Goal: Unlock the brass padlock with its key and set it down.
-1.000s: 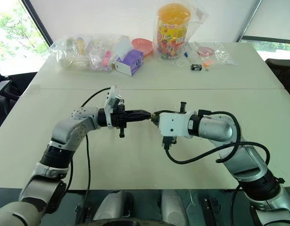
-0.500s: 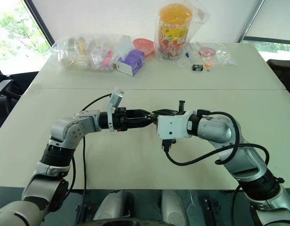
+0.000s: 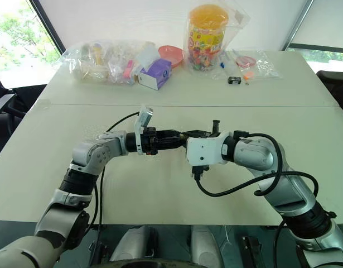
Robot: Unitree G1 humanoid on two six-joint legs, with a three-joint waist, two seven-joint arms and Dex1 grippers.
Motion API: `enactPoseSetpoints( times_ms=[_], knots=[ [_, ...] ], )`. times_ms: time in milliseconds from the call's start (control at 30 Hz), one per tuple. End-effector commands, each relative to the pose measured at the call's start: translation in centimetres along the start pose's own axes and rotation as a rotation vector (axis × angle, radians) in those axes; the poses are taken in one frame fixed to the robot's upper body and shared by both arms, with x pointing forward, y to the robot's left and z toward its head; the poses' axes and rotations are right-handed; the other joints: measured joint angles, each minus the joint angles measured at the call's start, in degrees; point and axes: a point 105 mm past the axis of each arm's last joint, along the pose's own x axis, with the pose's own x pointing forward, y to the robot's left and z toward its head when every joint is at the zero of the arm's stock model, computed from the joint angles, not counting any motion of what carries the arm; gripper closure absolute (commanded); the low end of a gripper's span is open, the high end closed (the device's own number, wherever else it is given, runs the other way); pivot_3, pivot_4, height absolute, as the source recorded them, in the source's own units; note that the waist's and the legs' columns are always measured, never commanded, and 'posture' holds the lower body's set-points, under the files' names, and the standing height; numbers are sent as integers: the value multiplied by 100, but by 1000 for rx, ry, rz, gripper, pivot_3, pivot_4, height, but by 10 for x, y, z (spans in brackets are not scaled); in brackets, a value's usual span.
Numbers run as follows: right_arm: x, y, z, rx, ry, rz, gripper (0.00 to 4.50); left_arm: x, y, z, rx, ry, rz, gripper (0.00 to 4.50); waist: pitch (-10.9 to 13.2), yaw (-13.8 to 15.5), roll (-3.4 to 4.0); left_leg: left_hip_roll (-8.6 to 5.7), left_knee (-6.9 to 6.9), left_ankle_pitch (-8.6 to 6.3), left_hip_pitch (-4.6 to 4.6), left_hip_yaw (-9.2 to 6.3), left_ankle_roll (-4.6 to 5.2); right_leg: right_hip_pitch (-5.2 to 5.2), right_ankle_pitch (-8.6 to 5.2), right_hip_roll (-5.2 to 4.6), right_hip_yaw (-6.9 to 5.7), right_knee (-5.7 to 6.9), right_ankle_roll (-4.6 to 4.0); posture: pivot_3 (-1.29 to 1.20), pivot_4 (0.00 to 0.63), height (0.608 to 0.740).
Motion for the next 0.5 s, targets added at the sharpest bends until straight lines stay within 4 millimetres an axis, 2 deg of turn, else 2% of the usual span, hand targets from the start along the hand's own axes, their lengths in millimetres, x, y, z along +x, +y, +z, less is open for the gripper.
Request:
enactPoseSetpoints(
  times_ms=[33, 67, 400, 467, 500],
  knots=[
    [-3, -2, 15, -44, -47, -12, 3817, 1, -2, 7, 36, -7, 1, 4069, 0, -1, 0, 0, 0, 0, 0, 0, 0, 0, 0, 0, 0, 0, 0, 0, 150, 735],
    [-3, -2, 15, -44, -47, -11, 3817, 1, -2, 6, 35, -4, -2, 4463, 0, -2, 0, 0, 0, 0, 0, 0, 0, 0, 0, 0, 0, 0, 0, 0, 150, 735],
    [-3, 1, 14, -18, -43, 15, 3817, -1, -1, 4, 34, 8, 5, 4492, 0, 2, 0, 1, 0, 0, 0, 0, 0, 0, 0, 0, 0, 0, 0, 0, 150, 735],
    [-4, 1, 13, -3, -40, 12, 2802, -2, -2, 4, 36, 9, 3, 4500, 0, -1, 0, 0, 0, 0, 0, 0, 0, 0, 0, 0, 1, 0, 0, 0, 150, 735],
    [-5, -1, 11, 7, -32, 5, 2440, -3, -2, 4, 37, 11, 1, 4500, 0, -2, 0, 0, 0, 0, 0, 0, 0, 0, 0, 0, 1, 0, 0, 0, 150, 735]
  ],
)
